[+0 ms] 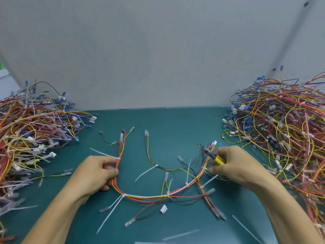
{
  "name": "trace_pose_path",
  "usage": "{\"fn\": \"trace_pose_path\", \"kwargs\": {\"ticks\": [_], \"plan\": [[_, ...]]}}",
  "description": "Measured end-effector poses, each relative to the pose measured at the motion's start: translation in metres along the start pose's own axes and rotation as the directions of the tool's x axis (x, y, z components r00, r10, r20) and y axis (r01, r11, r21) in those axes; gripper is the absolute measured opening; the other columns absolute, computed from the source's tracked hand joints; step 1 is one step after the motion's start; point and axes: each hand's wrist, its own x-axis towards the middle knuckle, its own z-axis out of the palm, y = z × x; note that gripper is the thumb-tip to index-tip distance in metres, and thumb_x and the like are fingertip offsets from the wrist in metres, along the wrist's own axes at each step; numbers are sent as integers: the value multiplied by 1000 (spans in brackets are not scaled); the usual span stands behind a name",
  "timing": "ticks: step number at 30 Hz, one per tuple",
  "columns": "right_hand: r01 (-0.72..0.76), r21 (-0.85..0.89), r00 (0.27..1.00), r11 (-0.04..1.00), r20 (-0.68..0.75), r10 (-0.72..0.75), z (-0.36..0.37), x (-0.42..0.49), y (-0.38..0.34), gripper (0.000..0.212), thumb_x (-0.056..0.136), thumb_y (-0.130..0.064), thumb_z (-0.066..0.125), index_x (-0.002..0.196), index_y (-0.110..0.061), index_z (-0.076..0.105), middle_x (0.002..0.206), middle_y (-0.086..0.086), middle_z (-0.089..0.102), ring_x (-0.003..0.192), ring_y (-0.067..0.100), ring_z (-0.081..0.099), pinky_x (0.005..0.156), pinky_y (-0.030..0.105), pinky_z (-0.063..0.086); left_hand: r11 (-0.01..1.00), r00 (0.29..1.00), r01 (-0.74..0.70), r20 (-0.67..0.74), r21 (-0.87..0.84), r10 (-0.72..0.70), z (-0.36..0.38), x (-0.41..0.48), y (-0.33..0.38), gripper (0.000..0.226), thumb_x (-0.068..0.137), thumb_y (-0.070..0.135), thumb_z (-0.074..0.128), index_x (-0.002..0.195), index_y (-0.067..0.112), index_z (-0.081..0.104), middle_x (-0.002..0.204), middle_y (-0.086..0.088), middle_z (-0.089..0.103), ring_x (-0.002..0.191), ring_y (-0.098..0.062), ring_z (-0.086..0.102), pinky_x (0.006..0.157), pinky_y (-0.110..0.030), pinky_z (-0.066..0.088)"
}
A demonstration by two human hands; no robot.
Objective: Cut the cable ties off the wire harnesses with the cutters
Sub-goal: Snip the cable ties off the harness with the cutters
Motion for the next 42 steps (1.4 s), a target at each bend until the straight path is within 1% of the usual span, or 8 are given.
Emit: {"fn": "trace_pose_path", "kwargs": {"ticks": [11, 18, 25, 29, 33, 36, 39, 42], "plan": [[-85, -95, 992, 992, -98, 76, 24, 1, -12, 24, 67, -35, 68, 69, -16, 54, 70, 4, 58, 66, 22, 56, 50, 28, 37, 998, 1000, 28, -8, 54, -28, 0, -1, 2, 30, 83, 1, 64, 80, 29, 75, 60, -2, 68, 51, -13, 58, 47, -24, 48], [-88, -80, 995, 993, -60, 83, 21, -2, -15, 26, 71, -39, 71, 75, -16, 59, 66, -1, 57, 66, 19, 55, 56, 29, 41, 851, 985, 89, -170, 518, 1, -2, -2, 2, 21, 71, 39, 79, 58, 28, 68, 52, 8, 65, 61, -13, 63, 65, -28, 53], [19, 502, 997, 864, -74, 20, -8, -4, -7, 16, 77, -20, 78, 77, -7, 68, 57, -1, 55, 54, 13, 46, 56, 25, 35, 810, 966, 102, -253, 577, 59, -6, -11, 12, 29, 71, 49, 77, 58, 27, 63, 64, 9, 63, 71, -14, 57, 62, -29, 47], [20, 748, 989, 663, -112, 97, -12, -1, -5, 12, 83, -13, 71, 79, -5, 63, 59, 3, 49, 53, 15, 40, 52, 25, 31, 806, 871, -124, -326, 579, 368, -2, -35, 32, 19, 79, 40, 73, 66, 31, 63, 63, 11, 62, 69, -19, 59, 62, -32, 46], [39, 811, 974, 583, -162, 160, -9, 0, -7, 18, 88, -24, 67, 76, -13, 60, 59, 4, 59, 49, 12, 52, 48, 20, 44, 628, 628, -608, -189, 486, 755, 30, -69, 73, 2, 82, 21, 71, 83, 20, 71, 75, 9, 66, 67, -5, 57, 69, -22, 46], [28, 778, 964, 628, -188, 189, -7, 2, -6, 28, 89, -38, 63, 84, -10, 62, 71, 6, 70, 63, 16, 63, 61, 30, 46, 426, 511, -782, 78, 454, 856, 72, -81, 101, 11, 85, 17, 60, 91, 17, 69, 87, 2, 65, 80, -15, 61, 73, -31, 50], [20, 798, 961, 602, -182, 209, -5, 2, -5, 46, 87, -42, 63, 102, 2, 58, 73, 9, 66, 60, 17, 60, 59, 31, 41, 365, 520, -814, 288, 451, 804, 118, -79, 124, 16, 90, 11, 51, 103, 14, 60, 100, -5, 56, 93, -27, 54, 79, -40, 48], [6, 839, 958, 544, -162, 238, -7, 2, -7, 57, 86, -38, 65, 113, 8, 47, 74, 9, 59, 55, 15, 52, 48, 24, 38, 395, 591, -778, 356, 488, 724, 146, -69, 140, 18, 85, 0, 52, 101, 7, 56, 91, -9, 45, 87, -35, 51, 64, -40, 37]]}}
